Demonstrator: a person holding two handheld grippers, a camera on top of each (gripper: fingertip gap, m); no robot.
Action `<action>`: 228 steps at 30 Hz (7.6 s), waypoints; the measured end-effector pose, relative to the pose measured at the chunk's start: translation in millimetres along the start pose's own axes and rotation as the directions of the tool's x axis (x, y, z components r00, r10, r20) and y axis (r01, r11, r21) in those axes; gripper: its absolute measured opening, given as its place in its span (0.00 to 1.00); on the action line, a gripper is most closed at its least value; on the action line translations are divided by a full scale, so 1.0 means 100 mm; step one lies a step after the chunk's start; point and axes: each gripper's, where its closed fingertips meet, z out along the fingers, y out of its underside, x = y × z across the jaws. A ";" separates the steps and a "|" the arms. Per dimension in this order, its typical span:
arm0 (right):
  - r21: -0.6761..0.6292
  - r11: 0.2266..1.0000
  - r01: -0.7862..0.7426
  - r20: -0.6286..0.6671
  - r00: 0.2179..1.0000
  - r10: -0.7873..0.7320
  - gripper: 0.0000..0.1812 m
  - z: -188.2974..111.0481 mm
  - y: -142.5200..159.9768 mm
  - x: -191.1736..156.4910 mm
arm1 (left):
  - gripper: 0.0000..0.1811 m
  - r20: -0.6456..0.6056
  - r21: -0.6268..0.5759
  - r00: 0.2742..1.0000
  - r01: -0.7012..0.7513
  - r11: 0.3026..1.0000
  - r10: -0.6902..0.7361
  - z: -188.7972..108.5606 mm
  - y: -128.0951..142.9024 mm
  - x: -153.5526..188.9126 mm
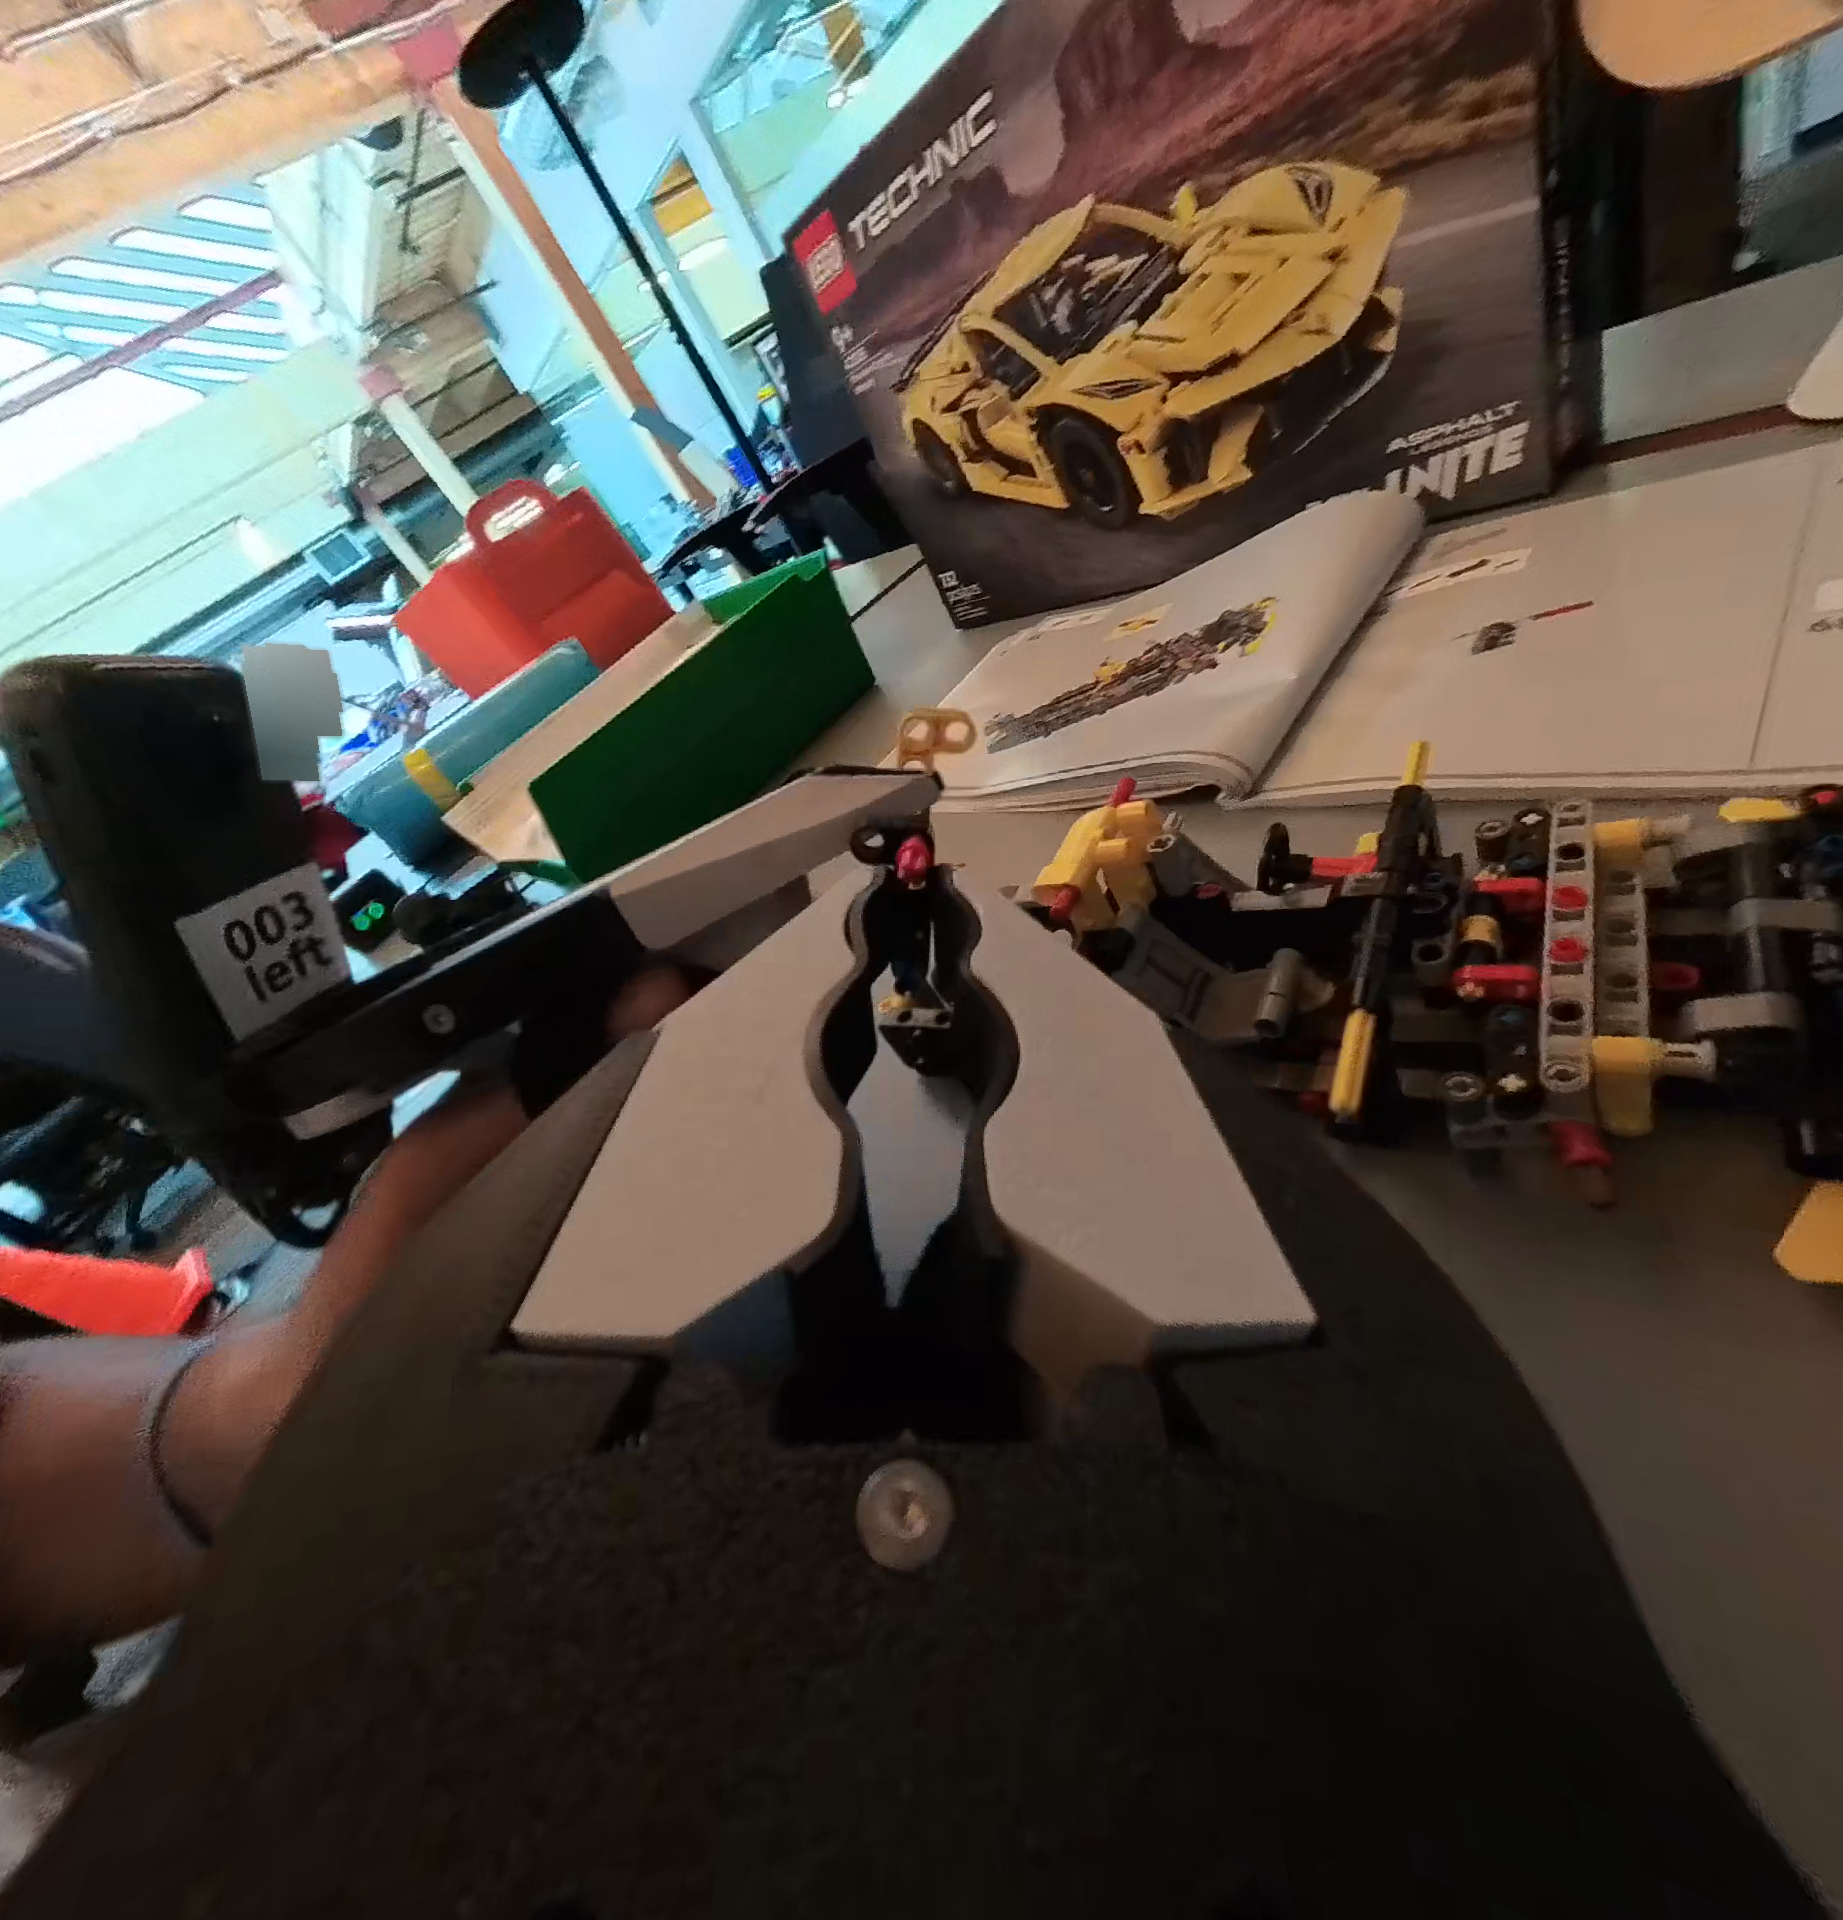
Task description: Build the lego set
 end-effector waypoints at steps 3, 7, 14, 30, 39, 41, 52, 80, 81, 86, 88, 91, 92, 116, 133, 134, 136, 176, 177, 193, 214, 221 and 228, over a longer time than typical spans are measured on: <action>0.023 0.996 -0.084 -0.005 0.996 0.084 0.03 0.01 0.01 -0.03 | 0.04 0.007 0.027 1.000 -0.009 1.000 0.009 -0.02 -0.03 0.01; 0.026 0.995 -0.100 -0.017 0.995 0.100 0.03 0.01 0.01 -0.02 | 0.05 -0.005 0.046 1.000 0.011 0.999 -0.011 -0.03 -0.05 0.03; 0.050 0.994 -0.100 -0.007 0.995 0.100 0.03 0.00 -0.01 0.00 | 0.05 -0.040 0.057 0.999 -0.014 0.998 0.016 -0.02 -0.08 0.11; -0.084 0.989 -0.121 0.196 0.971 0.135 0.03 -0.04 0.05 -0.08 | 0.04 -0.221 -0.188 0.975 -0.005 0.982 -0.037 -0.20 0.10 -0.03; -0.059 0.996 -0.067 0.189 0.979 0.076 0.03 -0.13 -0.02 0.07 | 0.05 -0.414 -0.595 0.859 -0.506 0.624 0.302 -0.78 0.76 -0.21; -0.056 0.997 -0.043 0.196 0.979 0.053 0.03 -0.14 -0.02 0.04 | 0.06 -0.413 -0.674 0.902 -0.395 0.624 0.125 -0.85 0.85 -0.17; -0.036 0.990 -0.133 0.233 0.963 0.138 0.03 -0.17 -0.07 0.07 | 0.14 -0.564 -0.610 0.818 -0.504 0.612 0.111 -1.16 0.86 -0.32; -0.080 0.991 -0.110 0.272 0.954 0.128 0.03 -0.12 0.00 -0.02 | 0.05 -0.738 -0.438 0.674 -0.506 0.744 0.024 -0.79 0.75 -0.11; -0.081 0.992 -0.099 0.272 0.955 0.117 0.03 -0.12 0.00 -0.03 | 0.05 -0.671 -0.421 0.742 -0.394 0.817 0.012 -0.67 0.58 -0.14; -0.114 0.974 -0.198 0.316 0.922 0.224 0.03 -0.02 0.05 -0.22 | 0.04 -0.410 -0.247 0.911 -0.066 0.967 -0.042 -0.44 0.11 -0.23; -0.118 0.965 -0.236 0.275 0.926 0.260 0.03 0.07 0.12 -0.21 | 0.04 -0.358 -0.189 0.933 -0.048 0.981 -0.023 -0.41 0.06 -0.19; -0.101 0.971 -0.218 0.260 0.936 0.237 0.03 0.11 0.11 -0.24 | 0.04 -0.320 -0.135 0.947 -0.042 0.990 -0.004 -0.39 -0.02 -0.14; -0.104 0.972 -0.212 0.262 0.937 0.232 0.03 0.12 0.12 -0.25 | 0.04 -0.315 -0.130 0.949 -0.040 0.991 -0.003 -0.38 -0.03 -0.13; 0.046 0.985 -0.164 0.178 0.972 0.153 0.03 0.17 -0.01 -0.25 | 0.04 -0.074 -0.009 0.992 -0.105 0.994 0.104 -0.32 -0.10 -0.14; 0.017 0.992 -0.127 0.161 0.979 0.123 0.03 0.15 0.01 -0.21 | 0.05 -0.195 -0.036 0.981 -0.026 0.999 0.018 -0.30 -0.04 -0.08; 0.011 0.988 -0.153 0.182 0.972 0.148 0.03 0.15 0.01 -0.21 | 0.05 -0.234 -0.048 0.972 0.008 0.999 -0.019 -0.30 -0.05 -0.08; 0.015 0.971 -0.239 0.249 0.941 0.228 0.03 0.13 -0.03 -0.22 | 0.10 -0.278 -0.064 0.958 0.050 0.997 -0.066 -0.34 -0.07 -0.11; -0.027 0.978 -0.206 0.252 0.946 0.206 0.03 0.16 0.06 -0.29 | 0.18 -0.137 -0.035 0.924 -0.366 0.930 0.358 -0.33 0.04 0.08; -0.019 0.977 -0.212 0.258 0.943 0.210 0.03 0.16 0.05 -0.29 | 0.18 -0.131 -0.030 0.925 -0.365 0.931 0.358 -0.33 0.03 0.08; -0.056 0.969 -0.242 0.272 0.930 0.249 0.03 0.15 0.08 -0.28 | 0.16 -0.124 -0.038 0.898 -0.429 0.903 0.422 -0.33 0.07 0.11; -0.172 0.975 -0.137 0.299 0.936 0.185 0.22 0.01 -0.06 -0.18 | 0.15 -0.280 -0.043 0.909 -0.332 0.942 0.307 -0.37 0.10 0.17; -0.156 0.983 -0.100 0.342 0.928 0.149 0.09 0.03 -0.01 -0.29 | 0.15 -0.250 -0.012 0.767 -0.613 0.790 0.591 -0.39 0.25 0.34; -0.119 0.971 -0.206 0.416 0.878 0.237 0.08 -0.09 -0.12 -0.24 | 0.16 -0.356 -0.094 0.878 -0.374 0.923 0.319 -0.38 0.26 0.32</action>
